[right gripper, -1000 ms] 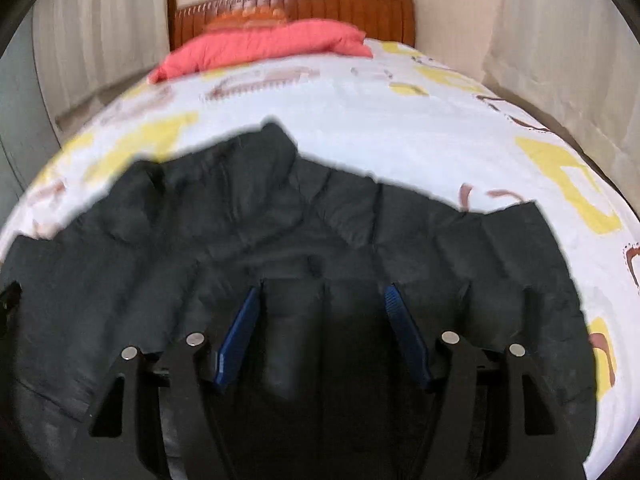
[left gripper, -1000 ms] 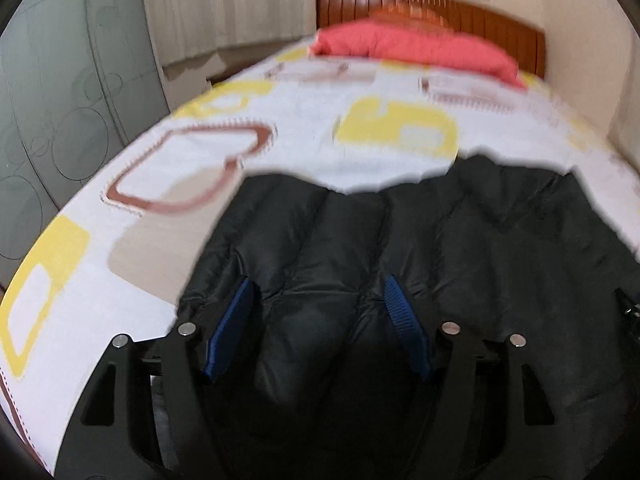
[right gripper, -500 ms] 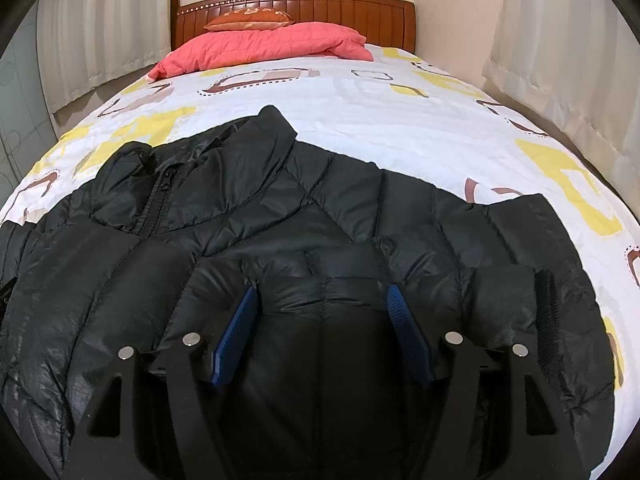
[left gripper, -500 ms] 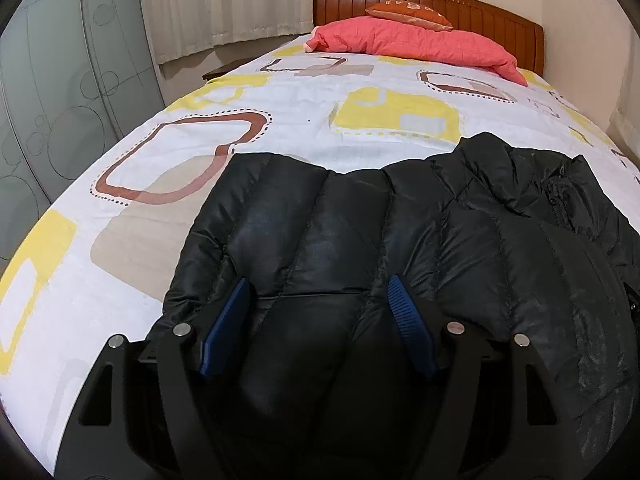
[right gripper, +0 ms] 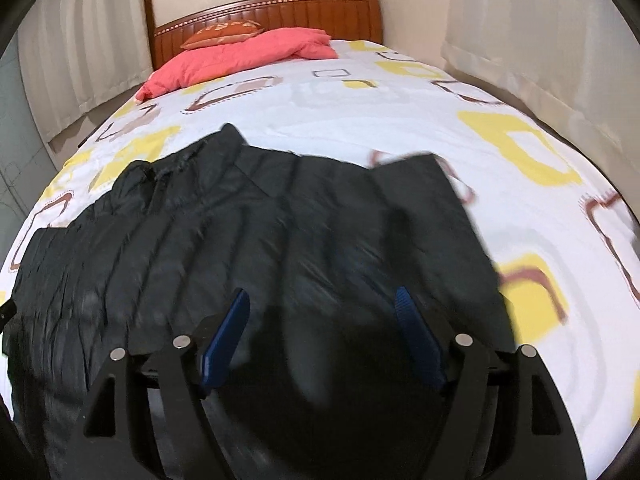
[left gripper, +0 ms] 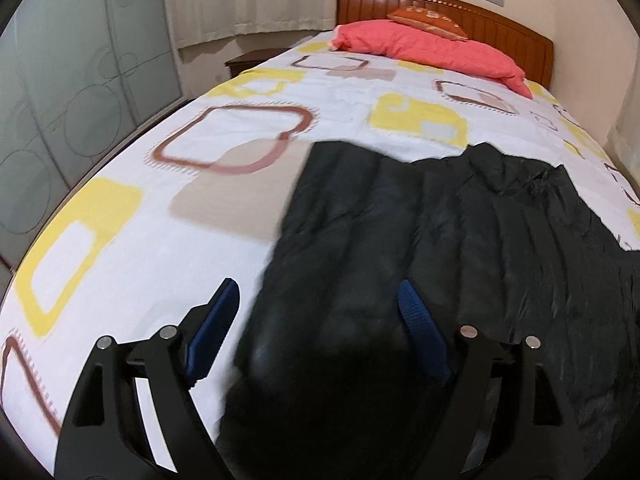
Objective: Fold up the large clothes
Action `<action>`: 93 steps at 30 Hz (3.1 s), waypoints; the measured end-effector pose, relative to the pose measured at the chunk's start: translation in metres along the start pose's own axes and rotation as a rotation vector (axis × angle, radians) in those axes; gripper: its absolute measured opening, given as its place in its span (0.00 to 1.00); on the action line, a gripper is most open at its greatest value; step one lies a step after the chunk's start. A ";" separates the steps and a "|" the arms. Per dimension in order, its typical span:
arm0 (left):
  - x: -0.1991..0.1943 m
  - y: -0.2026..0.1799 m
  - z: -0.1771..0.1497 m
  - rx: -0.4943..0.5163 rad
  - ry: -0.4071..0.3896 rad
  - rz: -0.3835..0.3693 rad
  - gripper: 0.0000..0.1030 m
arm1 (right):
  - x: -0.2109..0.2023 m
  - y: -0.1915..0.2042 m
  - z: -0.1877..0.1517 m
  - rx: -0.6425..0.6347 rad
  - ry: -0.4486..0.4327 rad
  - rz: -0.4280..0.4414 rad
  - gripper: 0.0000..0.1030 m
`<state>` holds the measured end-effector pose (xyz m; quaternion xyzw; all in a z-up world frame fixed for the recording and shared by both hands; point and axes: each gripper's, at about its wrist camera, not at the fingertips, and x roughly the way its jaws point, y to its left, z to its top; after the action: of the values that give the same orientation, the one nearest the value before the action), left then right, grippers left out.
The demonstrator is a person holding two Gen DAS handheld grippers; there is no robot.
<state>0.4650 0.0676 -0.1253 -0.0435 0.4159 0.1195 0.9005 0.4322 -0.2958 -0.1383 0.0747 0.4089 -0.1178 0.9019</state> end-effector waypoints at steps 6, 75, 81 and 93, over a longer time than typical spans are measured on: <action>-0.021 0.041 -0.043 -0.038 0.075 0.019 0.79 | -0.036 -0.044 -0.047 0.049 0.061 -0.012 0.72; -0.183 0.177 -0.287 -0.581 0.149 -0.578 0.12 | -0.200 -0.160 -0.295 0.445 0.119 0.485 0.15; -0.219 0.182 -0.271 -0.558 0.071 -0.626 0.10 | -0.229 -0.169 -0.285 0.506 0.058 0.608 0.13; -0.296 0.202 -0.265 -0.509 -0.021 -0.705 0.09 | -0.308 -0.175 -0.264 0.483 -0.079 0.738 0.12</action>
<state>0.0334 0.1635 -0.0680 -0.4024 0.3237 -0.0960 0.8509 -0.0024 -0.3562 -0.0851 0.4198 0.2807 0.1169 0.8552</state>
